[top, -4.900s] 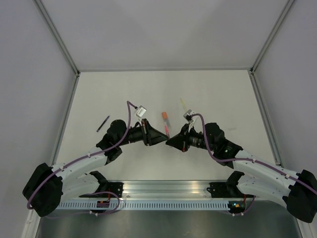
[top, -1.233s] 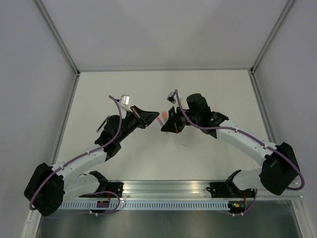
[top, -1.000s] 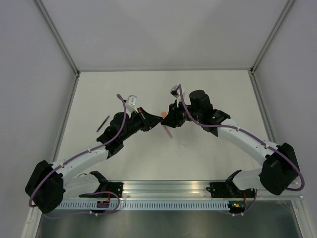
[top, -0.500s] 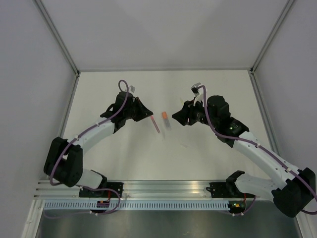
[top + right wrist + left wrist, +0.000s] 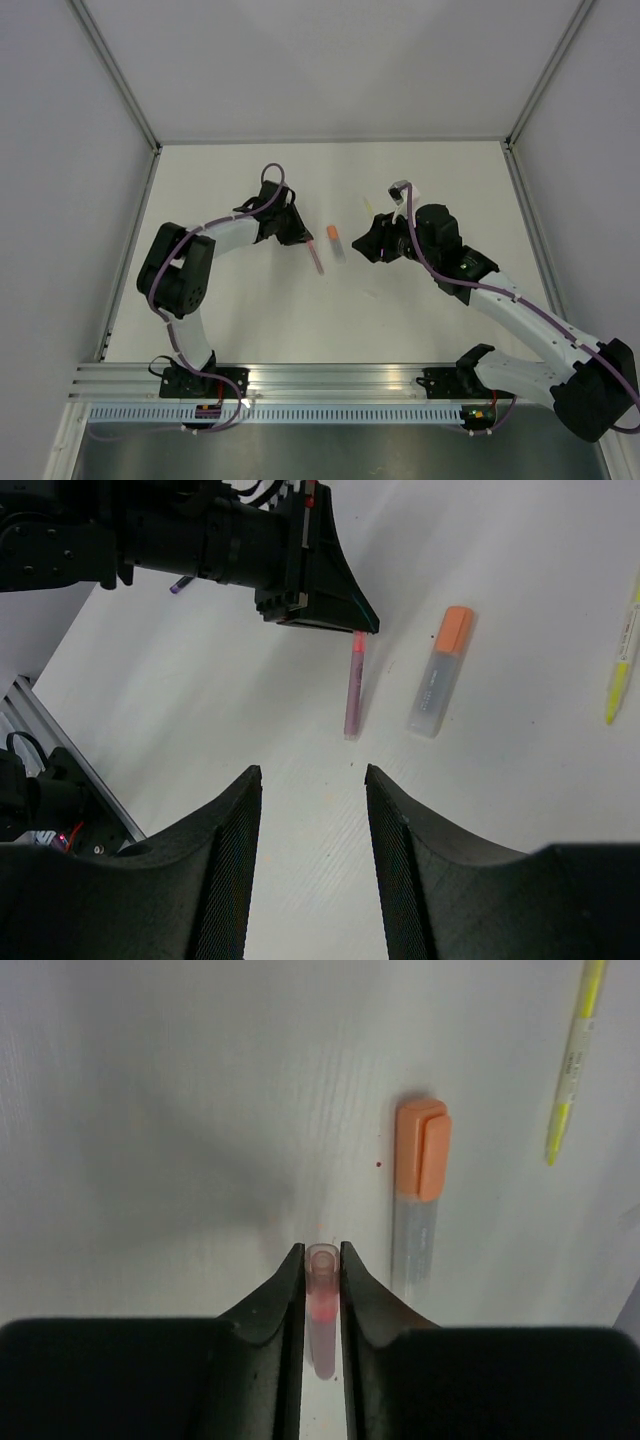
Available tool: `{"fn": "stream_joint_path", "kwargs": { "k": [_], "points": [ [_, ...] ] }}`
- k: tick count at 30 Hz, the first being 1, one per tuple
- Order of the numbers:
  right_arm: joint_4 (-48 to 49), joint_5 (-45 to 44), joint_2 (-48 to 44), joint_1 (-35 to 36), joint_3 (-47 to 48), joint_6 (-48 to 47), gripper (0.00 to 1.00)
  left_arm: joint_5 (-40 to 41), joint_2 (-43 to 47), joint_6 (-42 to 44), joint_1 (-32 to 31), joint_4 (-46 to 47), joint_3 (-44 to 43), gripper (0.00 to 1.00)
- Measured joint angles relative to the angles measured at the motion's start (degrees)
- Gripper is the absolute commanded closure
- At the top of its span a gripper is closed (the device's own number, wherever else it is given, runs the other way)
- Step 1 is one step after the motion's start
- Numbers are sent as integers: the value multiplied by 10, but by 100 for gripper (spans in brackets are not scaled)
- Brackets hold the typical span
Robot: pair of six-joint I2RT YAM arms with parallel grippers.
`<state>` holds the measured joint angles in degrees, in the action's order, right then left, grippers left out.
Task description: Insert the pens into the pen caps
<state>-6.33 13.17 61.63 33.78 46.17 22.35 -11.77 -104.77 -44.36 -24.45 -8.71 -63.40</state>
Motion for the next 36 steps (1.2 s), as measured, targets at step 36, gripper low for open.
{"fn": "stream_joint_path", "kwargs": {
  "k": [36],
  "points": [
    [30, 16, 17, 0, -28, 13, 48, 164, 141, 332, 209, -243, -118, 37]
  ]
}}
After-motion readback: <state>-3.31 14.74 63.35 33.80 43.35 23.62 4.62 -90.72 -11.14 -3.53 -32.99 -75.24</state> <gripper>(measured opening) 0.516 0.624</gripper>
